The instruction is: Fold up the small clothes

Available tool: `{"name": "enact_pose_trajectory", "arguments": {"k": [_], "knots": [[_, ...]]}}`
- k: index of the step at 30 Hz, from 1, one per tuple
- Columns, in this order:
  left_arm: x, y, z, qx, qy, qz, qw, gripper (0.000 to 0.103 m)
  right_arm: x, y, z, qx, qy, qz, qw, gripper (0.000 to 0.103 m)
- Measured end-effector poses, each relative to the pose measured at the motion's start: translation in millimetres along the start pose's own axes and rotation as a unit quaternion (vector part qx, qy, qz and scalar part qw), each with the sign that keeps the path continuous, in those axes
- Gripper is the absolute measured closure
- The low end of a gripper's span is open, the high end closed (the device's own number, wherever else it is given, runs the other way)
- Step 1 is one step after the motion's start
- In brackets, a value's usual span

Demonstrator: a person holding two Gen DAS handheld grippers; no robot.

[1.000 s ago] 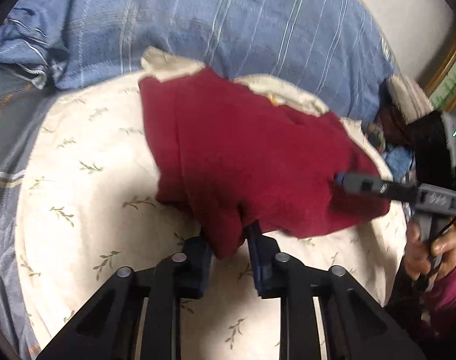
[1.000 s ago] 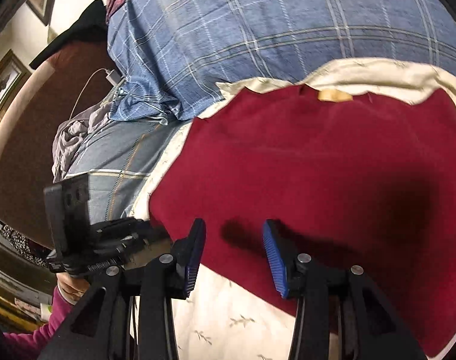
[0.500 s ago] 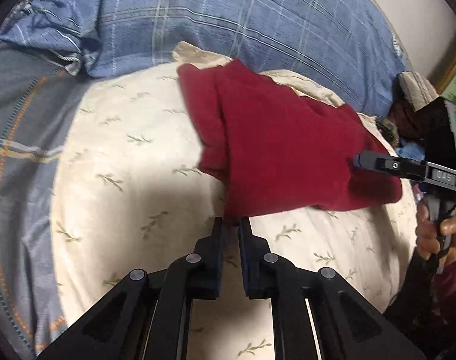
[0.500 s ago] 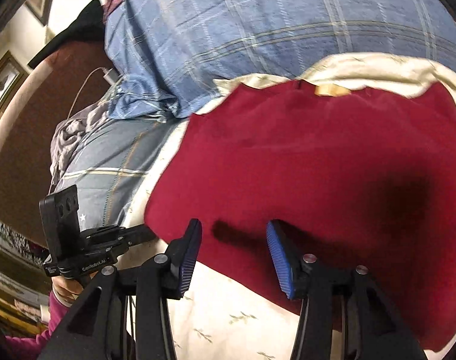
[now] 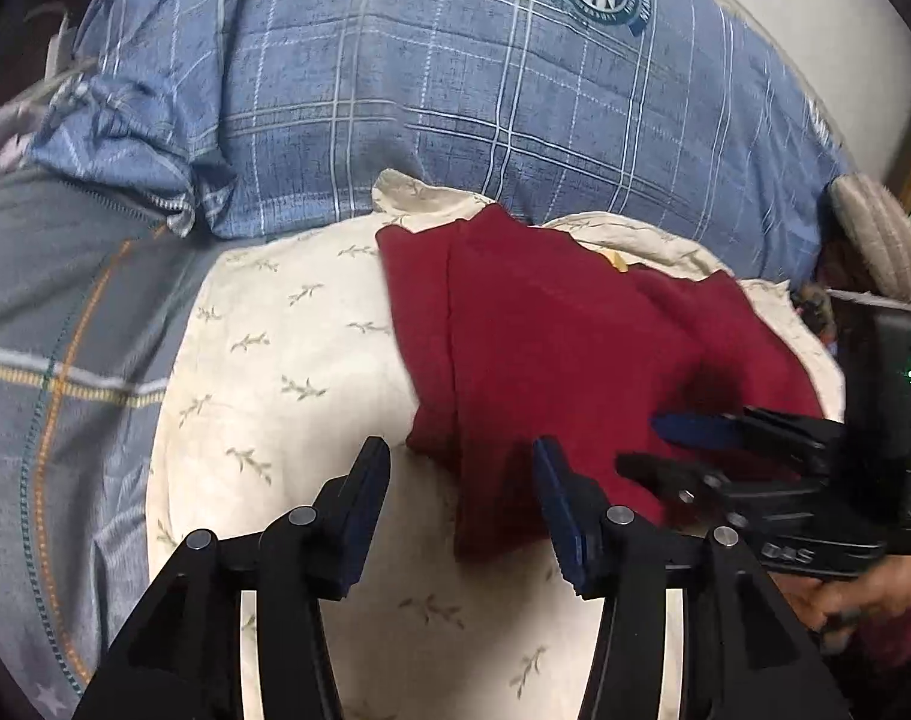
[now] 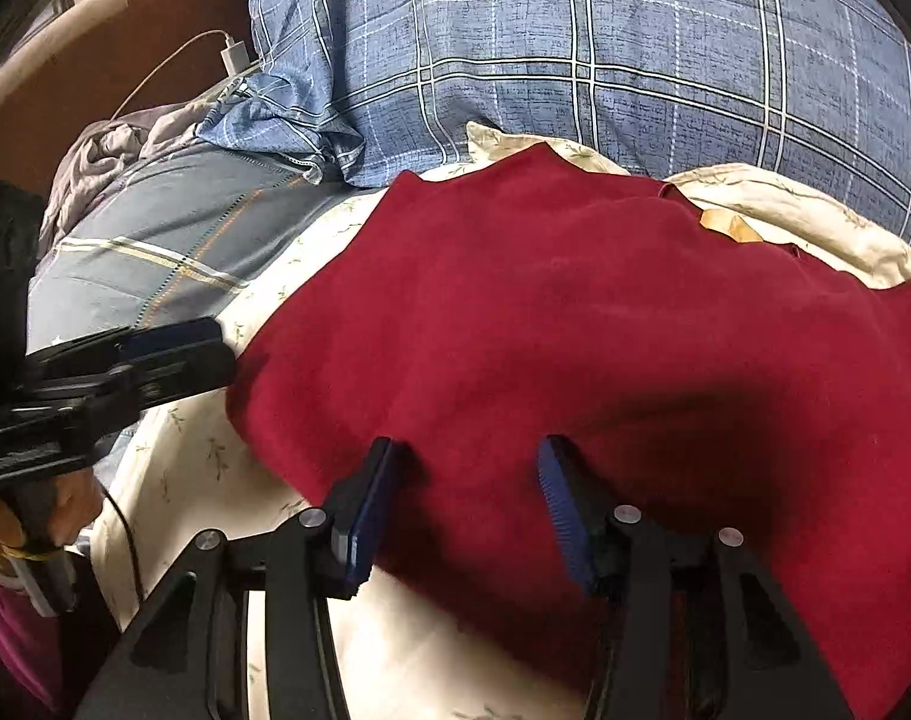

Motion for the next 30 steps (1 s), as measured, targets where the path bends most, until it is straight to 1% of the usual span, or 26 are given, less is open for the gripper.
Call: {"name": "enact_pose_trajectory", "arguments": {"k": [3,7,9,11,14,15,17,19,21,25,27,30], "knots": [[10,6,6,-0.002,0.010,0.018,0.9998,0.054,9,-7,-1,-0.020,0.032,0.022,0.999,0.051],[19,7,6,-0.004,0.022,0.040,0.9990,0.054,15,-18,-5,-0.022,0.047,0.027,0.998,0.051],[19,8,7,-0.004,0.026,0.045,0.9986,0.054,16,-28,-3,-0.009,0.047,0.023,0.999,0.051],[18,8,7,-0.002,0.022,0.048,0.9986,0.054,15,-41,5,0.023,0.043,0.021,0.999,0.051],[17,9,8,-0.001,0.019,0.049,0.9986,0.054,13,-48,20,0.040,0.044,0.019,0.998,0.042],[17,10,8,-0.002,0.020,0.050,0.9985,0.054,12,-47,25,0.042,0.044,0.016,0.998,0.042],[17,12,8,-0.004,0.022,0.052,0.9984,0.054,9,-40,33,0.045,0.037,0.012,0.998,0.042],[17,15,8,-0.007,0.024,0.051,0.9984,0.054,7,-31,41,0.049,0.030,-0.002,0.998,0.042],[16,17,8,-0.008,0.025,0.050,0.9984,0.054,6,-21,47,0.051,0.026,-0.010,0.998,0.045],[14,21,9,-0.011,0.025,0.050,0.9984,0.051,7,-4,64,0.059,0.032,-0.014,0.998,0.045],[13,26,8,-0.017,0.024,0.051,0.9982,0.049,5,7,74,0.061,0.024,-0.022,0.998,0.045],[9,32,6,-0.027,0.019,0.052,0.9981,0.044,1,30,86,0.041,0.014,-0.034,0.999,0.045]]}}
Point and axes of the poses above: each gripper's, at about its wrist camera, not at the fingertips, and y roughly the way its jaws point, x to its right, z to its top, the point moved 4 cm from there along y, roughly the way its jaws point, and after that the axes turned 13 degrees about y, right-handed, at the moved point
